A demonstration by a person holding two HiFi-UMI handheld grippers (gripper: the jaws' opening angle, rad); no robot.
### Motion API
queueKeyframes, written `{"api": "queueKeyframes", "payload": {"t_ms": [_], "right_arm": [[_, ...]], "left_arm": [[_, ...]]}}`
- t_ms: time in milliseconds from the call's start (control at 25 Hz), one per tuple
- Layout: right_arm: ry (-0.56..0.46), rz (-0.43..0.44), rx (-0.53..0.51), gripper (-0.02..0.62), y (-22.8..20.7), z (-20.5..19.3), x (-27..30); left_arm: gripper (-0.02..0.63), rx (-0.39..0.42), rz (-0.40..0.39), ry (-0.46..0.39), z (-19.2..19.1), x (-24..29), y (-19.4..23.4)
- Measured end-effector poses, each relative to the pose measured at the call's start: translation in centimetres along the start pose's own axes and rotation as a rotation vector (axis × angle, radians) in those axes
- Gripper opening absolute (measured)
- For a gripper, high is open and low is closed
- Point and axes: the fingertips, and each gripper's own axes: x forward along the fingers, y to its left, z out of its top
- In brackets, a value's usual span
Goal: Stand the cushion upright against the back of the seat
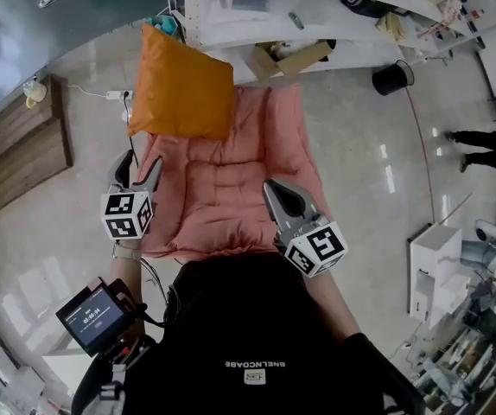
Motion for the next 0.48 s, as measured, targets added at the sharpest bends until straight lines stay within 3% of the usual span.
{"api": "queueKeyframes", "payload": {"t_ms": [240,480], "right_arm": [[0.003,-0.067,0.009,0.006,1.6,-0.3,-3.2],[0.046,-0.148,0.020,0.006,1.8,-1.1,0.6]], "left_arm": [[0.336,0.006,0.009,0.077,-2.2,1.5,1.6],[0.357,0.003,0.004,0.155,-4.1,8.3,8.2]]}}
